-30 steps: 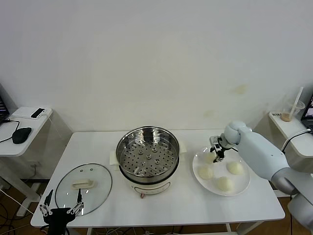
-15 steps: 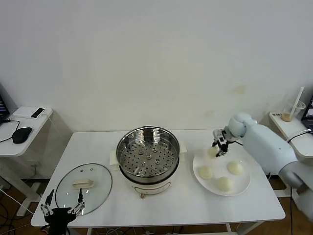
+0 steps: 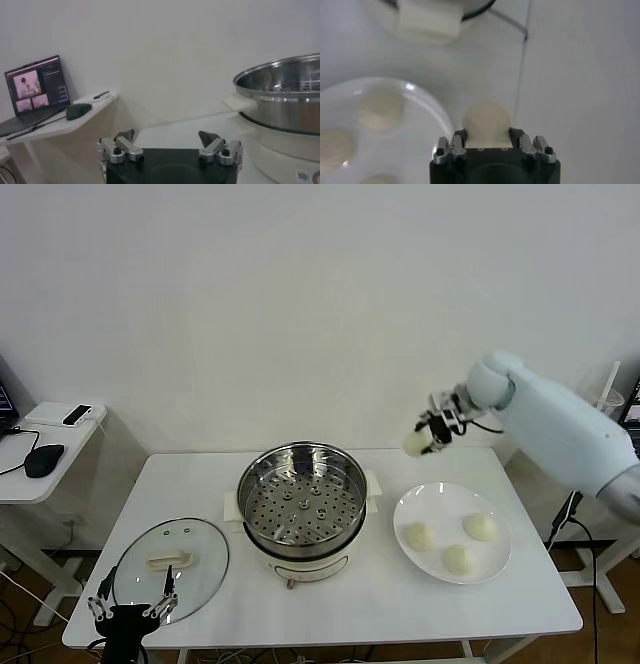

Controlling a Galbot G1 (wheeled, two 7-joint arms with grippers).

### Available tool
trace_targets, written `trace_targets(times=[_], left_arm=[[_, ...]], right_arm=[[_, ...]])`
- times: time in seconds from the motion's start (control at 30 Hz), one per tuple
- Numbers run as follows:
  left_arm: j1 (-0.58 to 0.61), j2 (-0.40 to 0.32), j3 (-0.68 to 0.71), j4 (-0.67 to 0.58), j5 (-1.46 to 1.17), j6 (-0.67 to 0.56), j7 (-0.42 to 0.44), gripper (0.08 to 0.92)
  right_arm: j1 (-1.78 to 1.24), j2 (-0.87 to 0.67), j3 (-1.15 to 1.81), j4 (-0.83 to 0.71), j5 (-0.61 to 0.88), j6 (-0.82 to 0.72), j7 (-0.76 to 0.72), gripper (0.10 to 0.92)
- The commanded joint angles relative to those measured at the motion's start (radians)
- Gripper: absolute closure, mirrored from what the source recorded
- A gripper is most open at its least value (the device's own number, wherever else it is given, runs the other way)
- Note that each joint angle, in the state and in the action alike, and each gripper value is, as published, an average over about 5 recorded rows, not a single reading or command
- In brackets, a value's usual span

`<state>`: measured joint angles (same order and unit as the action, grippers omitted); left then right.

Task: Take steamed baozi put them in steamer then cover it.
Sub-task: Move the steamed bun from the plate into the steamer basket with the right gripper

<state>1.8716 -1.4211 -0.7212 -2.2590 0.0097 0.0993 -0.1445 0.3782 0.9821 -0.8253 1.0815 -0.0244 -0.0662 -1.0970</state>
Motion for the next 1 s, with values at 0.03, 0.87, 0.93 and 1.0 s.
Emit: trace_targets(times=[0.03, 0.87, 0.93, 1.0], left_arm=[[0.0, 0.005, -0.004, 0.003, -0.005, 0.001, 0.0, 0.177], [-0.004, -0.008, -0.03, 0.002, -0.014, 0.004, 0.0, 0.177], [-0.005, -0.009, -0.03, 0.002, -0.014, 0.005, 0.0, 0.177], [-0.005, -0.009, -0.03, 0.002, -0.014, 0.006, 0.001, 0.177]], right_arm=[[0.147, 0.08, -0.101, 0.031, 0.121, -0.007, 0.018, 0.474], [0.098, 0.378, -0.434, -0.026, -0.089, 0.355, 0.144, 0.474], [0.079, 0.387, -0.43, -0.055, -0.136, 0.392, 0.156, 0.474], [0.059, 0.394, -0.424, -0.08, -0.173, 0.419, 0.167, 0.474]])
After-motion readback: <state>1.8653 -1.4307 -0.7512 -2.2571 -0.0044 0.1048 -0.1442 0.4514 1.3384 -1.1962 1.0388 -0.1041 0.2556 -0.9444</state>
